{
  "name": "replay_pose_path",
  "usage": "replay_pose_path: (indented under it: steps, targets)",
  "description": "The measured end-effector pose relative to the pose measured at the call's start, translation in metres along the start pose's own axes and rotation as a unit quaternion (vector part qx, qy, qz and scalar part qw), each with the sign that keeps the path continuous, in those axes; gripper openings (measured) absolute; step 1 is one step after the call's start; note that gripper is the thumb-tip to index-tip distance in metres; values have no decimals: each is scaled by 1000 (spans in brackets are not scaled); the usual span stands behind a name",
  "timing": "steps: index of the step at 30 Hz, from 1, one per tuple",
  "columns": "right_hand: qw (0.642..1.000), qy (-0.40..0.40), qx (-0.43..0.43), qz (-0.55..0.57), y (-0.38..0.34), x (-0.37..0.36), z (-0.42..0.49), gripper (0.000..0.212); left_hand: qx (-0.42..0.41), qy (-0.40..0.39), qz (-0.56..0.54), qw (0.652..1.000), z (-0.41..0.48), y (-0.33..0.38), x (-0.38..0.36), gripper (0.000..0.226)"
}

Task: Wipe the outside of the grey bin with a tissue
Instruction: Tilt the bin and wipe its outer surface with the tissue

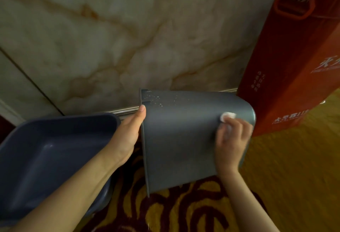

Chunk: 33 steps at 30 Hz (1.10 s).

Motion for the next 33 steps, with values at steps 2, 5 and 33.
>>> replay_pose_path:
  steps: [2, 5, 33]
  targets:
    - [998, 26, -60, -13, 25, 12, 1, 15, 2, 10, -1, 1000, 0, 0, -1, 42]
    - [996, 63, -68, -9, 24, 20, 1, 13, 10, 16, -11, 1000, 1, 0, -1, 44]
    - [989, -132, 68, 14, -33, 2, 33, 14, 142, -34, -214, 966, 8, 6, -1, 47]
Point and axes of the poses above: each hand's wrist, its own z-axis towards the middle knuckle, its own x-axis out of the back of the hand, y = z × x, the point moved 6 cm from there along z, towards the middle knuckle, and after that the axes turned 9 degrees about x, right-handed, at the moved point
